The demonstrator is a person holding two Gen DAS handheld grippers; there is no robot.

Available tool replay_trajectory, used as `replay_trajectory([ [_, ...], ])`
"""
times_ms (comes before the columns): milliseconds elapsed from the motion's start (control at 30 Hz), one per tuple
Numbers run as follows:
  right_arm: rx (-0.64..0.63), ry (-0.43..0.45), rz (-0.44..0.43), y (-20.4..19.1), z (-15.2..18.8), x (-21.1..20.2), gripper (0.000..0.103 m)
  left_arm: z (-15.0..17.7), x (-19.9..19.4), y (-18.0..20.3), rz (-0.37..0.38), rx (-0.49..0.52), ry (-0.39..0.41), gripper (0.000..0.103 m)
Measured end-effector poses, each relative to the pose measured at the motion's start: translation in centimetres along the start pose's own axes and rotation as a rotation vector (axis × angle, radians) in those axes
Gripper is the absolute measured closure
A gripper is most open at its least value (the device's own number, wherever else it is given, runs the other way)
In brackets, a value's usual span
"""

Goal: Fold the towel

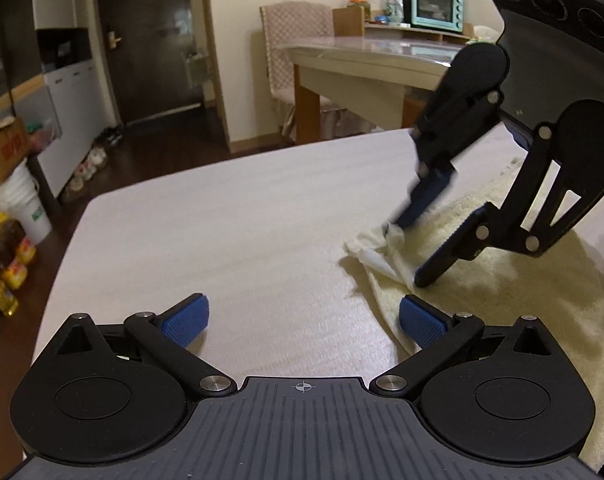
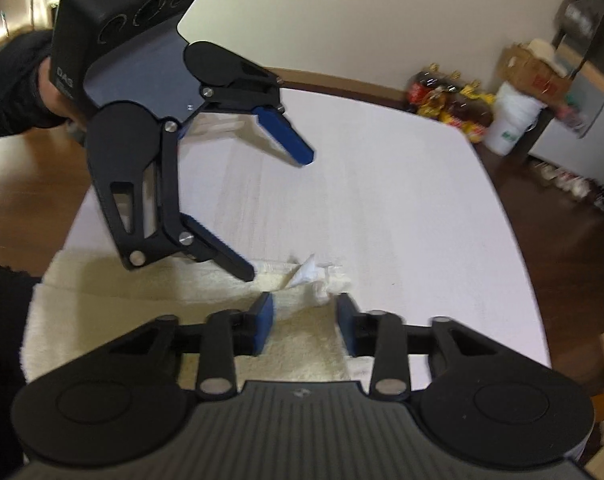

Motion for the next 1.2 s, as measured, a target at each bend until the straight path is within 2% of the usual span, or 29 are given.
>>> replay_trajectory([
  [200, 0.010, 0.063, 0.082, -1.8, 1.1, -4.1, 0.097, -1.7, 1.0, -1.0, 0.001, -0.020, 0.020, 0.000],
  [300, 0.024, 0.103, 0.133, -3.4, 1.8, -7.6, 0.098, -2.4, 2.4, -0.4, 0.020, 0.025, 0.004, 0.000],
  [400, 0.046, 0.127, 0.197, -5.1, 3.0, -10.6, 0.098, -2.6, 3.2, 0.9, 0.075, 0.069, -0.009, 0.000],
  [500, 0.083, 0.141, 0.237, -7.0, 4.6, -12.8, 0.098, -2.5, 4.5, 2.6, 0.093, 0.159, -0.042, 0.000],
  [700, 0.205, 0.175, 0.316, -11.0, 8.1, -16.3, 0.098, -3.2, 5.8, 3.0, 0.024, 0.239, -0.016, 0.000],
  [800, 0.240, 0.187, 0.330, -11.6, 8.9, -17.2, 0.098, -3.6, 6.7, 2.3, 0.007, 0.226, -0.015, 0.000],
  [867, 0.267, 0.199, 0.351, -12.0, 9.5, -18.6, 0.098, -4.1, 7.6, 1.8, -0.051, 0.258, -0.013, 0.000],
  [933, 0.280, 0.206, 0.362, -12.3, 9.8, -19.6, 0.098, -4.7, 8.8, 1.1, -0.073, 0.264, -0.012, 0.000],
  [1200, 0.313, 0.197, 0.355, -16.1, 10.7, -21.4, 0.098, -5.0, 3.6, 2.5, -0.010, 0.244, 0.082, 0.000],
])
Point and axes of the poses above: each gripper's, at about its wrist camera, not at the fingertips, and x roughly the way its jaws point, y to its right, z to its underside, the point moved 7 cm from there along x, roughly the way its jaws point, and after that the axes turned 9 degrees about y, right-handed, at the moved point
